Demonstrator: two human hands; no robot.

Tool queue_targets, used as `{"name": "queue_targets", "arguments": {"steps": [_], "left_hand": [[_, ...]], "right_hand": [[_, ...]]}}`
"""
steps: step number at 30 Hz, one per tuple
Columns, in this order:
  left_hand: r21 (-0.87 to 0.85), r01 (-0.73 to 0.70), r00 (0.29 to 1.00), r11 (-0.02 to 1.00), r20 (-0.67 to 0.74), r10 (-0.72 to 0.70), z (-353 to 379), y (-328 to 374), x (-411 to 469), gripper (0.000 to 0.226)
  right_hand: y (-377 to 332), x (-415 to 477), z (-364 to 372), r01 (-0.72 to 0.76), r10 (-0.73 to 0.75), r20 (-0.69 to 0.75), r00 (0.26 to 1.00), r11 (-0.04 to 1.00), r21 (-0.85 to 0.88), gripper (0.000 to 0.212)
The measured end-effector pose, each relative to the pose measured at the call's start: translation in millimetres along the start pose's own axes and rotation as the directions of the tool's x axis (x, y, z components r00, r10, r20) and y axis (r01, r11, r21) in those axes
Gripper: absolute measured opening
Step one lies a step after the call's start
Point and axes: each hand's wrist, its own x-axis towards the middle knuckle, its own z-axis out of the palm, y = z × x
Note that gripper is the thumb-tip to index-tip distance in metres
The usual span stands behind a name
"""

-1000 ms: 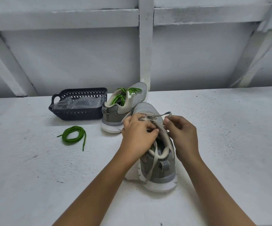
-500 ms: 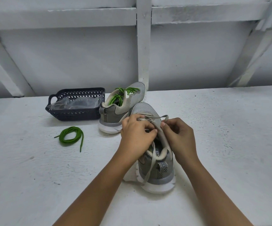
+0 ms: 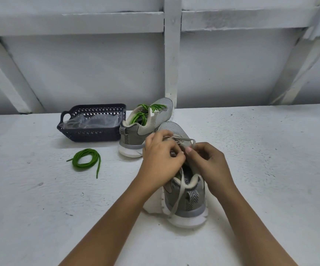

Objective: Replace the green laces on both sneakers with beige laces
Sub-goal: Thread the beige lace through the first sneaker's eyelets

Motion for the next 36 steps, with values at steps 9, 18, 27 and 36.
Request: {"name": "queue_targets", "arguments": {"steps": [9,18,27,36], "left_hand": [[-0.921,0.123,0.991,0.37,0.098,-0.087,-43.5,-20.7,-11.1,0.024],[-0.891,0.282,0.931,0.355,0.165,-0.326,-83.1,-46.5,-4.6,0.028],[0.146,-0.039,0.999,0.989,-0.001,0.04,-55.5,-24.5,-9.1,0.019],[0.415,-0.248,0.964,0.875,0.012,0.267,-14.3,-5.6,-4.6,0.017]], "right_hand": [[-5.7,2.0,1.2,-0.091,0.09,0.016,0.996,0.991,0.102,0.006],[-7.5,3.0,0.4,-0.101,0.099,0.02,0.995,0.99,0.098,0.01],[-6.8,0.4,0.5,-0.002,0.0,0.058,0.998,0.999,0.044,0.024],[-11.2,-3.2,2.8,0.068,-0.069,0.064,0.996,0.997,0.025,0.025]]}}
